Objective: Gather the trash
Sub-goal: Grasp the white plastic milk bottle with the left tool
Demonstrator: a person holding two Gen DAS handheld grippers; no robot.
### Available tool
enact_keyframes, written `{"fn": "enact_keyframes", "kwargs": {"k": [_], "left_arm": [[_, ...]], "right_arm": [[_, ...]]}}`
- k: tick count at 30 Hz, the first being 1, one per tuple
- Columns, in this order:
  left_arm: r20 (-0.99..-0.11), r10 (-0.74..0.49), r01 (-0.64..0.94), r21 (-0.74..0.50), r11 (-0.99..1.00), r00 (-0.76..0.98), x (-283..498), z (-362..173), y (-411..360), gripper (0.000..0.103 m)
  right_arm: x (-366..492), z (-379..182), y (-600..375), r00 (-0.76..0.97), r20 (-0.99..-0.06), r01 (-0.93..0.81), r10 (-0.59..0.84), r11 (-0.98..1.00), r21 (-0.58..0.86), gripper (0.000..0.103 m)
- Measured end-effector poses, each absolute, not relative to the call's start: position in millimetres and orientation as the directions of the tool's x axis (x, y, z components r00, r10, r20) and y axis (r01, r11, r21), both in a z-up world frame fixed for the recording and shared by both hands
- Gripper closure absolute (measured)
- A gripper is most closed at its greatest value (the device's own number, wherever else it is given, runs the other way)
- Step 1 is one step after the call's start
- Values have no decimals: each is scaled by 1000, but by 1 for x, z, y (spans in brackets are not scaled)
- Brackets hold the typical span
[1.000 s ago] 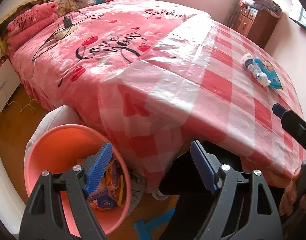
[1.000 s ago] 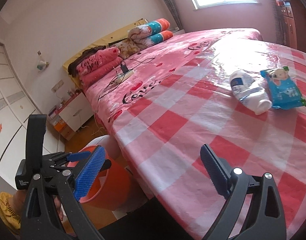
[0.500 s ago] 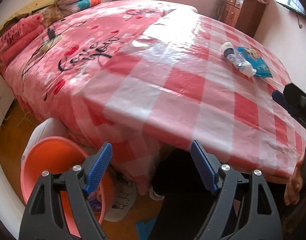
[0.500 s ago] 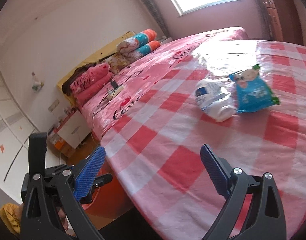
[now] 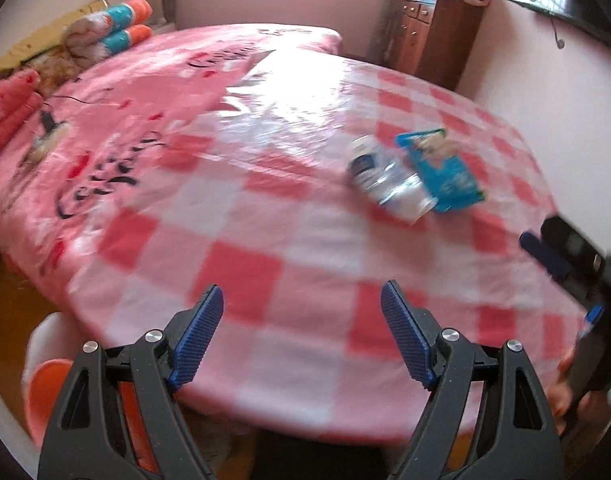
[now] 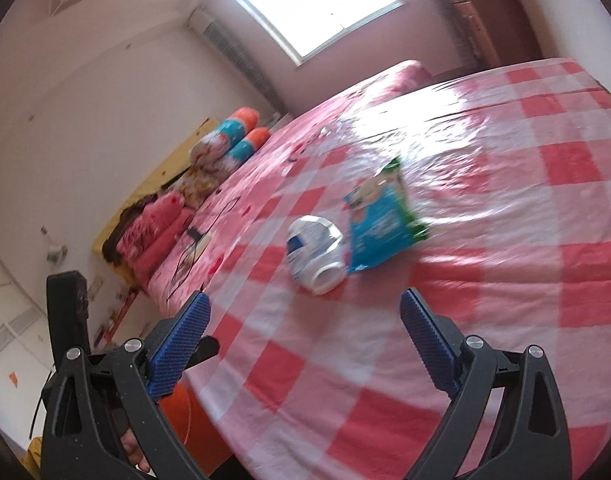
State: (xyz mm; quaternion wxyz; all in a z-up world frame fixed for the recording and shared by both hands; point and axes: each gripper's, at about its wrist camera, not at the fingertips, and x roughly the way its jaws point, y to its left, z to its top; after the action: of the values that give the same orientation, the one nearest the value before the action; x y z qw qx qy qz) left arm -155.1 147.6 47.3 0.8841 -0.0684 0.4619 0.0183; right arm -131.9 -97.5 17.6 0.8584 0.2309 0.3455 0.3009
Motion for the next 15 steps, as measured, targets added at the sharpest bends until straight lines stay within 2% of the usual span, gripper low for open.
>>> {"fn": "enact_keyframes", "kwargs": {"k": [4, 15], "left_arm": [[-813, -74, -88, -153, 984, 578, -128, 46, 131, 22], [-828, -70, -108, -155, 982, 556, -55, 26, 106, 22]], "right_arm": [[-126, 16, -116, 613, -452, -316, 648, 726, 611, 9], [-115, 9, -140, 623, -460, -271, 632, 727, 631, 9]]}}
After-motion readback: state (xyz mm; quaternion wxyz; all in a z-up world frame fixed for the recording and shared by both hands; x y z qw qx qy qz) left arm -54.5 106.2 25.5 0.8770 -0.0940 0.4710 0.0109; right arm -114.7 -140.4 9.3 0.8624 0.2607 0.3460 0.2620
